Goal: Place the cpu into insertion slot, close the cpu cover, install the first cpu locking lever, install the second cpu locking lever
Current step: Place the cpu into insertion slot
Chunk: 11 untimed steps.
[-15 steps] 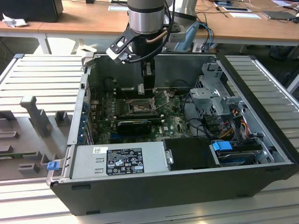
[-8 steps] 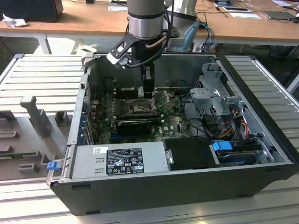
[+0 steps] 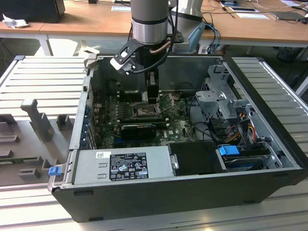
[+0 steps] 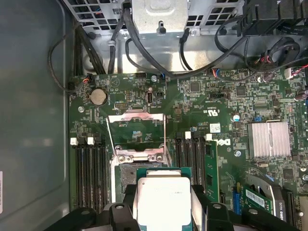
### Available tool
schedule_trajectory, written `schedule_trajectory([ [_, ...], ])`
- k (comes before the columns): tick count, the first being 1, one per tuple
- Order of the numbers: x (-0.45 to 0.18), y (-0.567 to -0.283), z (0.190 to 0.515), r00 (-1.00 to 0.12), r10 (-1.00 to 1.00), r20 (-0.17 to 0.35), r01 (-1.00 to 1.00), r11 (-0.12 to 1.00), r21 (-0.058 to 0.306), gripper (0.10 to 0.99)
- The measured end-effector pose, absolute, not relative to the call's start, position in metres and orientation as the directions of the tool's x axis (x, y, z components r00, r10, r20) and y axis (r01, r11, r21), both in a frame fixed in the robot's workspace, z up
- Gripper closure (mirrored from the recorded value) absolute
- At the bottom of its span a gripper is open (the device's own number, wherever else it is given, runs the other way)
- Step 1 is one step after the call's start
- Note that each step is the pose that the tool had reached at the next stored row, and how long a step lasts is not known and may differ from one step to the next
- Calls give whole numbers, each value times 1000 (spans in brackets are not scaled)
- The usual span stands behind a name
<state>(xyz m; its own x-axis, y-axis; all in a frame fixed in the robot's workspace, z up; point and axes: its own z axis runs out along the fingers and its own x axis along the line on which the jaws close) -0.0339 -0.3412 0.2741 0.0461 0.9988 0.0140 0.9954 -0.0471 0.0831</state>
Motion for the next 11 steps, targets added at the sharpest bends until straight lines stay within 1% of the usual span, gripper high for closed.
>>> schedule_trajectory([
  [4, -34, -341, 270, 38, 999, 14, 996, -39, 83, 553],
  [8, -34, -341, 260, -58, 998, 14, 995, 57, 83, 553],
  [11, -36, -341, 254, -59, 998, 15, 995, 58, 83, 553],
])
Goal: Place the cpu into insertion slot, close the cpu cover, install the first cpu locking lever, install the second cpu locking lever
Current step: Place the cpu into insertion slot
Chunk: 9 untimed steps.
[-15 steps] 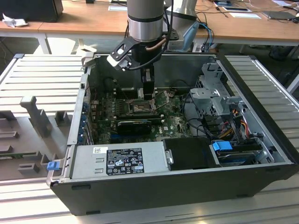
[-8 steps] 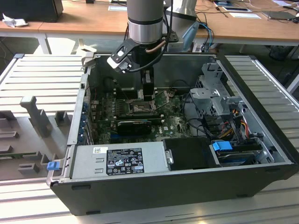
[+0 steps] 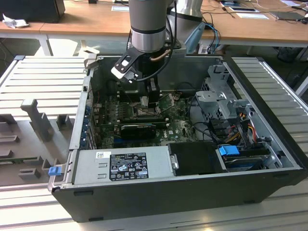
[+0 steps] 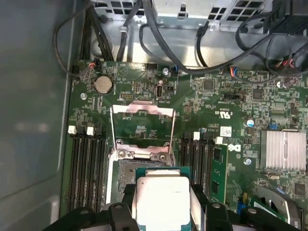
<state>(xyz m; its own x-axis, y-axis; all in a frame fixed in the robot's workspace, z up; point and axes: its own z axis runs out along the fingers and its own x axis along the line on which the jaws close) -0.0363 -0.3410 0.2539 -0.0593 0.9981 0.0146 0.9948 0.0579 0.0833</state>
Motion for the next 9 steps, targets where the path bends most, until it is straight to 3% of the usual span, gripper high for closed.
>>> schedule_trajectory([
  [9, -37, -341, 238, 16, 1000, 16, 996, -17, 83, 553],
])
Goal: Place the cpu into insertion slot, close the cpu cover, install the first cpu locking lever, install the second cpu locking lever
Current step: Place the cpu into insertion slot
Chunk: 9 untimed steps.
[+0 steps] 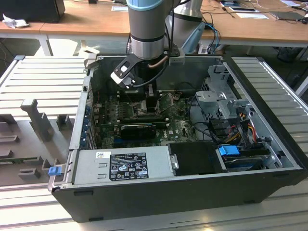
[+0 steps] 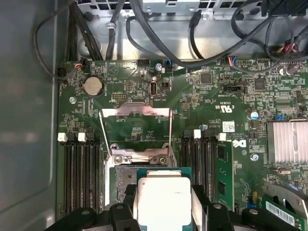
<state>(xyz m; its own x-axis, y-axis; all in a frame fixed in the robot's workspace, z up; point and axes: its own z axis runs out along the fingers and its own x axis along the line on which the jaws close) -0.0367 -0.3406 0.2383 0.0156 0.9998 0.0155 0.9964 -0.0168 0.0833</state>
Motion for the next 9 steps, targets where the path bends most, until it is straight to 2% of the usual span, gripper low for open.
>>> schedule_trajectory([
  [9, -37, -340, 231, 15, 1000, 16, 996, -17, 83, 553],
])
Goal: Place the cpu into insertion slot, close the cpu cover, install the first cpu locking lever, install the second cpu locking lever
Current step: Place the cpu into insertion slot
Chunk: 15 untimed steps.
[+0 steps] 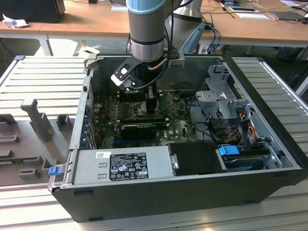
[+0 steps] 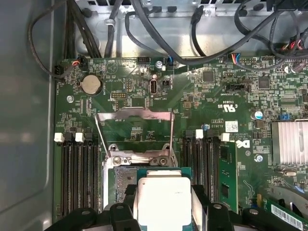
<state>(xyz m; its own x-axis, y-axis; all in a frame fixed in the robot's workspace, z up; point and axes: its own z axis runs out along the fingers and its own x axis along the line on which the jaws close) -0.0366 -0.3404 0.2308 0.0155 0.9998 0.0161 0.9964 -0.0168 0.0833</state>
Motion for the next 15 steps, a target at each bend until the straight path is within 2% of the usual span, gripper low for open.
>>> schedule_trajectory([
  [15, -44, -330, 215, 0, 1000, 28, 997, -2, 83, 553],
])
